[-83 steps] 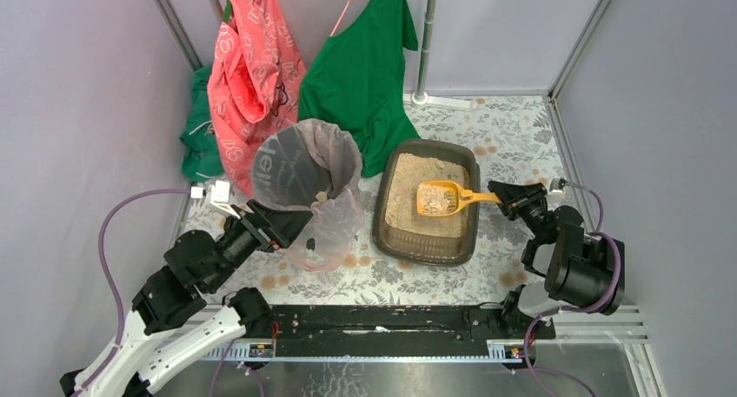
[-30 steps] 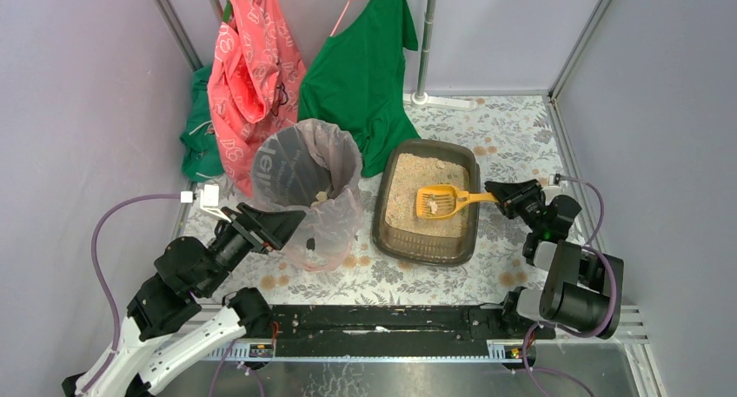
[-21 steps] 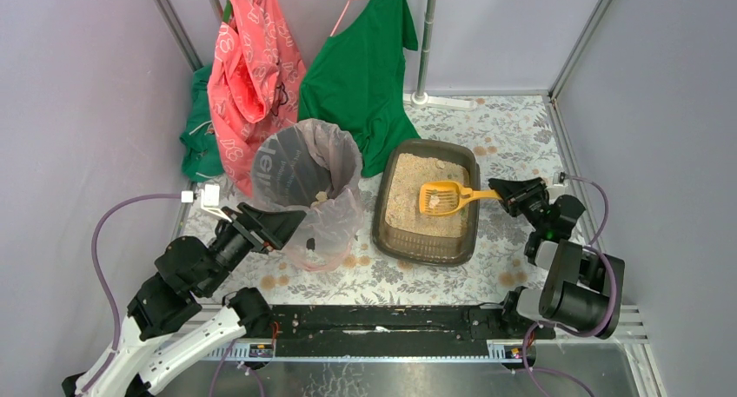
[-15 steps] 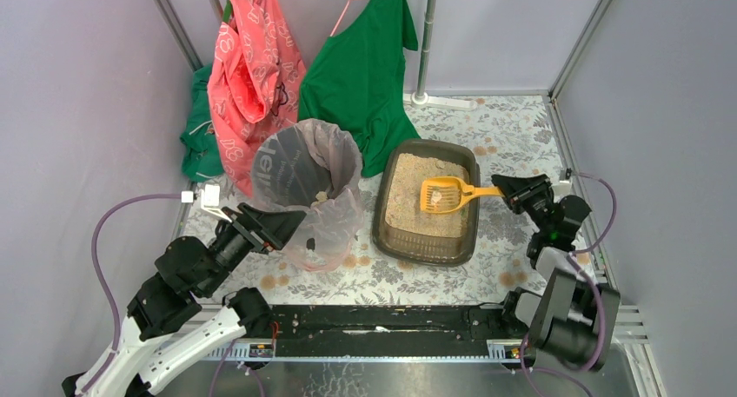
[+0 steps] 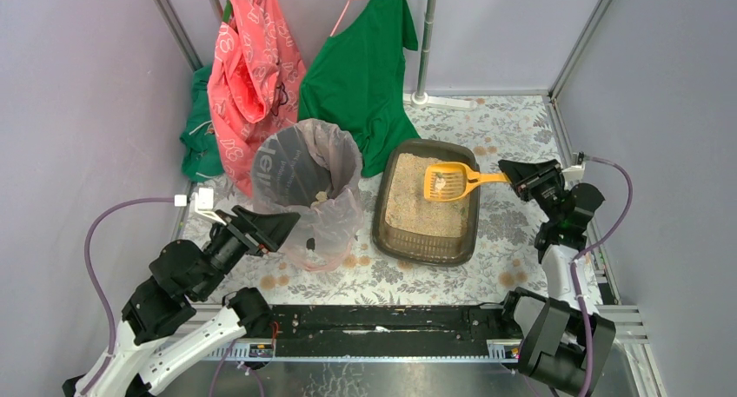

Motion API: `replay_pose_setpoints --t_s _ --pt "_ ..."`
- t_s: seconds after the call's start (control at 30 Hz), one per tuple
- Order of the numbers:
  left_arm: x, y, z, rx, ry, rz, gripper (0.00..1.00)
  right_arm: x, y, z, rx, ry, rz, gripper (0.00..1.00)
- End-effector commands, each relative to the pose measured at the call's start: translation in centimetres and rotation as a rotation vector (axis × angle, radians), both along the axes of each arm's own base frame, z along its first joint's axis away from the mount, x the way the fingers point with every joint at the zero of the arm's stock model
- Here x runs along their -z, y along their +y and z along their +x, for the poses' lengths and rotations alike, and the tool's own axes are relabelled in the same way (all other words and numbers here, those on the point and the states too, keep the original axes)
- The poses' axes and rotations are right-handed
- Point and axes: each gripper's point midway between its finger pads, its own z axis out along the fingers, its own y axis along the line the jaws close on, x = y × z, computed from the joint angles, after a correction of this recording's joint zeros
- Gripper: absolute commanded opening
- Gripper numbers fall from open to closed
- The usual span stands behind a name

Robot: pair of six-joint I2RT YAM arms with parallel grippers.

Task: Clean the litter box

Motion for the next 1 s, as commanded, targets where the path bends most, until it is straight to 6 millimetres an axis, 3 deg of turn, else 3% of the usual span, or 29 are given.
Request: replay_pose_setpoints --t_s 0.0,0.37,0.7,0.97 --pt "-1.3 0.9 0.0 -0.027 -0.037 0.006 0.98 -4.0 0.4 -0.2 -0.019 -0.091 0.033 0.0" --pt "-0.9 0.4 0.0 -0.009 -0.032 -0.014 0.98 -11.9 2.4 -0.2 -0.046 -0.219 0.063 0.0" --pt "-0.9 0.6 -0.2 -0.012 -0.03 -0.013 0.98 -16.6 6.3 1.4 -0.112 -0.27 0.06 0.0" --pt "-0.3 0.6 -0.2 -0.014 -0.02 -0.019 0.98 -19.0 12.9 1.8 -0.23 -0.298 0.043 0.0"
